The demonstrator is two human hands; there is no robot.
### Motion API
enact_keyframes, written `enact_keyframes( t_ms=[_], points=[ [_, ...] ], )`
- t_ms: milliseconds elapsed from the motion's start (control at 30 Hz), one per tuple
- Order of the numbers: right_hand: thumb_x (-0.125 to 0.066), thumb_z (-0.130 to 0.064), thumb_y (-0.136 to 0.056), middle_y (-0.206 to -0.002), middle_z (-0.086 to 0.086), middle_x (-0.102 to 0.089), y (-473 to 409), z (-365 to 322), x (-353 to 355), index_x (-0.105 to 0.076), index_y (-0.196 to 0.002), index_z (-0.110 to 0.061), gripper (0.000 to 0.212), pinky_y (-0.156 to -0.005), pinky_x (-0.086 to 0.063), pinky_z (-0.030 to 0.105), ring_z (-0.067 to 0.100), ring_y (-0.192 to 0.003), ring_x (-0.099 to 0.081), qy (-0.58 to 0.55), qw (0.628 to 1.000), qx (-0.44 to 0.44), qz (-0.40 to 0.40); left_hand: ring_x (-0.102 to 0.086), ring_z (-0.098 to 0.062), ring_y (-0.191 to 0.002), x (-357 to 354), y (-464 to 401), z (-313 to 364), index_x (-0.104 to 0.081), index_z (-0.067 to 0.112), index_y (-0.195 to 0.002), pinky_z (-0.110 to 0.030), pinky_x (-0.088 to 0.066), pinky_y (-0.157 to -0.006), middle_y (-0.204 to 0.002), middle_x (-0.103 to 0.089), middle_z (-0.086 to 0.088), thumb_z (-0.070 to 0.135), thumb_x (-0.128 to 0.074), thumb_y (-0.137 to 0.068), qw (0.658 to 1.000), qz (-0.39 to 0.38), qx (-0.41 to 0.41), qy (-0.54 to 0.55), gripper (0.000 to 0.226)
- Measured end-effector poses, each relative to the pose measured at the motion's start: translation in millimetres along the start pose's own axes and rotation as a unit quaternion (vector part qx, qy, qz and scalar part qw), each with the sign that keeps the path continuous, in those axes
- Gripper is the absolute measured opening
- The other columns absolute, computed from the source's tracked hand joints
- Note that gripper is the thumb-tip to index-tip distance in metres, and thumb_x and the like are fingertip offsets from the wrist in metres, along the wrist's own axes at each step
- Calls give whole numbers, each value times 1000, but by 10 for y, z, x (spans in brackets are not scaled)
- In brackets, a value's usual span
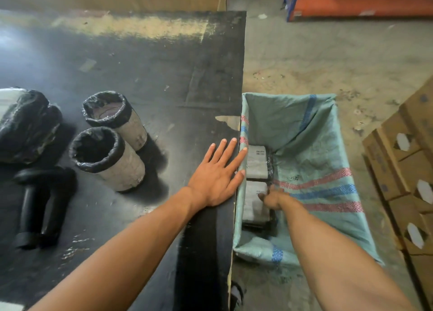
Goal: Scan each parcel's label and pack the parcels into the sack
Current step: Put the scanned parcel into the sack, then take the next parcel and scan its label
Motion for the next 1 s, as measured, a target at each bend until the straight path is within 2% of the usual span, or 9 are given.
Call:
enact_keyframes(
  t_ms=[100, 167, 233, 300, 367, 433, 533, 800, 1000],
  points=[
    [-33, -52, -112, -176, 18, 0, 295, -25, 211, 0, -168, -7, 79, -131, -12, 49, 40, -162, -5, -16, 999, 15, 34, 6, -27, -157, 11, -1, 5, -2, 28, -162, -42, 10, -126, -170, 2, -7, 53, -2, -100, 1000, 3, 7, 7, 67],
    [-37, -50, -112, -174, 17, -18, 487, -39, 321, -16, -168, -8, 73, -129, -20, 45, 36, -160, -19, -39, 997, 42, 54, 8, -27, -156, 11, -4, 6, 0, 27, -162, -43, 11, -125, -170, 4, -6, 52, -8, -104, 1000, -7, 13, 11, 64],
    [-41, -49, -111, -169, 15, -34, 681, -23, 425, -30, -165, -11, 66, -124, -28, 41, 34, -156, -33, -64, 992, 69, 83, 13, -26, -156, 3, -24, -2, 4, 28, -162, -43, 13, -124, -170, 10, -6, 50, -14, -107, 999, -40, 21, 24, 62],
    [-44, -49, -111, -166, 16, -40, 885, 7, 557, -33, -163, -12, 66, -120, -32, 39, 34, -153, -37, -74, 985, 86, 128, 17, -27, -155, 29, -60, -12, 6, 28, -162, -44, 14, -124, -169, 15, -7, 51, -18, -107, 994, -92, 23, 45, 64],
    [-46, -50, -109, -168, 16, -36, 1092, 50, 704, -29, -165, -10, 70, -122, -30, 39, 34, -155, -34, -76, 978, 88, 172, 11, -29, -156, 139, -89, -20, 0, 25, -163, -45, 9, -125, -170, 10, -8, 54, -25, -106, 990, -123, 18, 69, 69],
    [-48, -51, -108, -169, 15, -34, 1315, 70, 841, -29, -165, -10, 73, -124, -30, 41, 34, -156, -33, -73, 972, 87, 205, -10, -32, -155, 302, -100, -38, -18, 16, -161, -45, -11, -126, -168, -12, -12, 52, -39, -103, 988, -121, 17, 96, 72],
    [-53, -54, -105, -165, 13, -42, 1704, 26, 1035, -36, -162, -12, 73, -121, -34, 41, 32, -152, -40, -64, 965, 72, 246, -45, -36, -134, 580, -74, -83, -46, 8, -141, -43, -39, -108, -142, -48, -17, 48, -54, -97, 990, -100, 9, 98, 60],
    [-58, -51, -104, -155, 11, -56, 2782, -701, 1507, -46, -155, -15, 64, -110, -43, 37, 29, -141, -53, -30, 932, 79, 352, -54, -39, -121, 1729, 56, -462, -54, 1, -125, -44, -45, -95, -130, -55, -20, 37, -55, -96, 995, 24, -44, 87, 46],
    [-63, -51, -100, -141, 12, -64, 3382, -1678, 1663, -56, -145, -18, 56, -107, -49, 42, 31, -130, -60, -48, 900, 139, 411, -56, -38, -115, 2458, 418, -1273, -56, 0, -121, -44, -46, -92, -126, -58, -20, 37, -55, -97, 990, 112, -26, 85, 45]
  ],
)
Point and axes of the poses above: each hand's wrist, its own y-axis away from the middle knuckle, its own x-axis out of the back of the hand, z = x × y, the point moved 7 cm from there along -y, towards the middle knuckle
